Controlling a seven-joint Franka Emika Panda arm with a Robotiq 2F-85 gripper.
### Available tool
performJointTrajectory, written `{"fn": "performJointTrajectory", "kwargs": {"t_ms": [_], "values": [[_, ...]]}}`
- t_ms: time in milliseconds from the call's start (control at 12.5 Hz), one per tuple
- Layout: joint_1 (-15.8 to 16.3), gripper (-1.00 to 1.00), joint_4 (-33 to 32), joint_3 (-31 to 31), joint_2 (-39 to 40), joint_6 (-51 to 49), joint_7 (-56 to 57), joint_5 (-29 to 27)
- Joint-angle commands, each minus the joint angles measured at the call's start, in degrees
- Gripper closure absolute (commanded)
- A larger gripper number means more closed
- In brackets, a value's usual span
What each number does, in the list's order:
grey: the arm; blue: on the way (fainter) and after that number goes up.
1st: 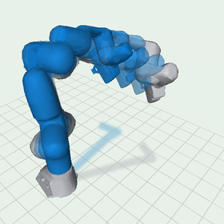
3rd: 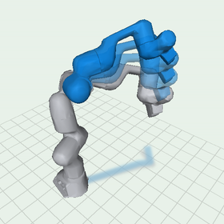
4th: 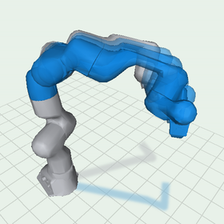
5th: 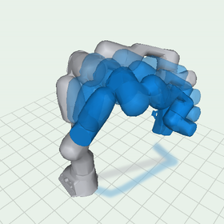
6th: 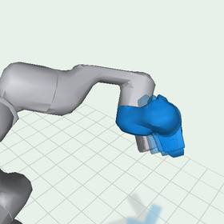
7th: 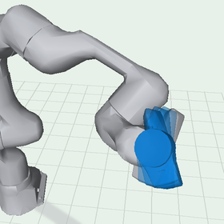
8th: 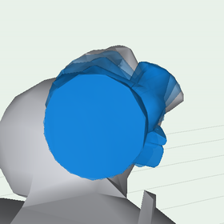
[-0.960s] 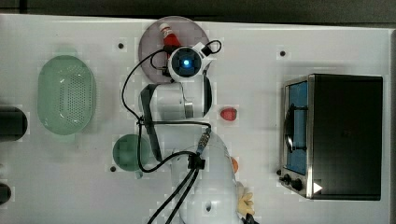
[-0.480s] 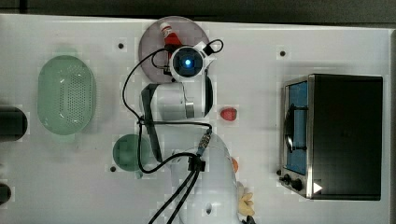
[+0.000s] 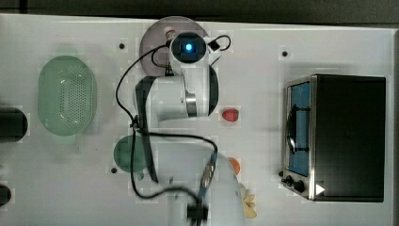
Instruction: Pick ketchup from plate and place it on table.
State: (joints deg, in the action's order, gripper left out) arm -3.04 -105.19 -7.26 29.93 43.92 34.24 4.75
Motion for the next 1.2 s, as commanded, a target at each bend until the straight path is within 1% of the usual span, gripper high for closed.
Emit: {"fn": "performJointTrajectory", "kwargs": {"t_ms": [80, 240, 320, 560, 720, 880, 960, 1200], "values": [[-1.4, -0.3, 1.5, -0.3, -12.6, -6.6, -1.2, -2.6], [-2.5, -0.3, -2.4, 0.2, -18.7, -10.5, -2.0, -3.1], [-3.0, -0.3, -5.2, 0.6, -21.6, -10.6, -2.1, -3.8], [-3.7, -0.3, -15.7, 2.2, -29.4, -10.4, -2.4, -4.8], [-3.8, -0.3, -22.5, 3.6, -33.3, -9.7, -4.6, -4.8], [-3.8, -0.3, -27.8, 4.1, -34.5, -8.0, -7.6, -4.8], [-3.7, -0.3, -29.9, 4.0, -34.1, -5.6, -8.5, -4.8], [-3.7, -0.3, -34.0, 3.9, -29.4, 3.8, -10.2, -4.8]]}}
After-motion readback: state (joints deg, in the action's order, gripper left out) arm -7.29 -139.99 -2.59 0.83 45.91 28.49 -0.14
